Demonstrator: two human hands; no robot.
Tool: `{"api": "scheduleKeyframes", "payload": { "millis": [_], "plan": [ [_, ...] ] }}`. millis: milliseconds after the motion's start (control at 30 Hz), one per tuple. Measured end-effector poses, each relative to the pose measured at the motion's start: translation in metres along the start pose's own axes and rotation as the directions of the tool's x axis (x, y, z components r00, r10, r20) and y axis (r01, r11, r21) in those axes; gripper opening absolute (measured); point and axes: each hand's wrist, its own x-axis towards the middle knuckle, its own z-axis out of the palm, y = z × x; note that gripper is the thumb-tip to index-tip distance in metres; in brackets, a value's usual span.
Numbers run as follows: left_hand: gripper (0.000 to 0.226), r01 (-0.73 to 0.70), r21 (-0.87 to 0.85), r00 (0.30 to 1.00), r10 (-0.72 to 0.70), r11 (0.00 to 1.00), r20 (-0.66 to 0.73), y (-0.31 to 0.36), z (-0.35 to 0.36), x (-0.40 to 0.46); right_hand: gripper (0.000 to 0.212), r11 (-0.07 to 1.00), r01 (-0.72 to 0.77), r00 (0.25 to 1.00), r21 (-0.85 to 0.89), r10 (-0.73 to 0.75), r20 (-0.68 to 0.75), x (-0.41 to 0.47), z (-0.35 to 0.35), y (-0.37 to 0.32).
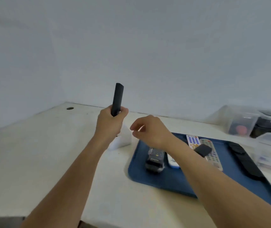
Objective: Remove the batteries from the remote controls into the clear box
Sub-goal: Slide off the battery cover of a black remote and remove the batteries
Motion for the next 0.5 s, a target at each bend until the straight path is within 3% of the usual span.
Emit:
{"api": "scheduleKeyframes", "payload": {
  "millis": [67,133,200,267,333,400,467,500],
  "plan": [
    [0.022,-0.024,0.136,0.984,0.048,0.99,-0.173,-0.017,-0.029,0.005,0.018,0.996,0.05,0.997,-0.078,-0.045,0.061,0.021,0.026,-0.01],
    [0.016,0.021,0.12,0.952,0.016,0.993,-0.307,-0.037,-0.049,0.006,0.022,0.987,0.049,0.99,-0.15,-0.028,0.137,0.039,0.047,-0.015],
    [0.02,0.086,0.145,0.939,-0.032,0.986,-0.342,-0.057,-0.055,0.006,0.027,0.975,-0.007,0.986,-0.224,0.044,0.159,0.051,0.059,-0.012],
    [0.02,0.167,0.135,0.955,-0.126,0.977,-0.268,-0.073,-0.054,0.006,0.038,0.969,-0.072,0.99,-0.237,0.098,0.097,0.057,0.064,-0.006],
    [0.016,0.272,-0.006,0.953,-0.27,0.962,-0.135,-0.082,-0.053,0.007,0.049,0.978,-0.105,0.992,-0.181,0.115,0.045,0.059,0.069,-0.001],
    [0.014,0.364,-0.167,0.93,-0.368,0.916,0.009,-0.085,-0.054,0.007,0.037,0.982,-0.098,0.992,-0.161,0.108,0.057,0.057,0.07,0.002],
    [0.037,0.363,-0.198,0.931,-0.348,0.911,0.108,-0.086,-0.056,0.008,0.015,0.982,-0.078,0.994,-0.17,0.089,0.058,0.054,0.066,0.005],
    [0.051,0.343,-0.175,0.935,-0.319,0.923,0.156,-0.087,-0.056,0.007,0.018,0.983,-0.093,0.994,-0.158,0.1,0.042,0.052,0.061,0.007]
  ]
}}
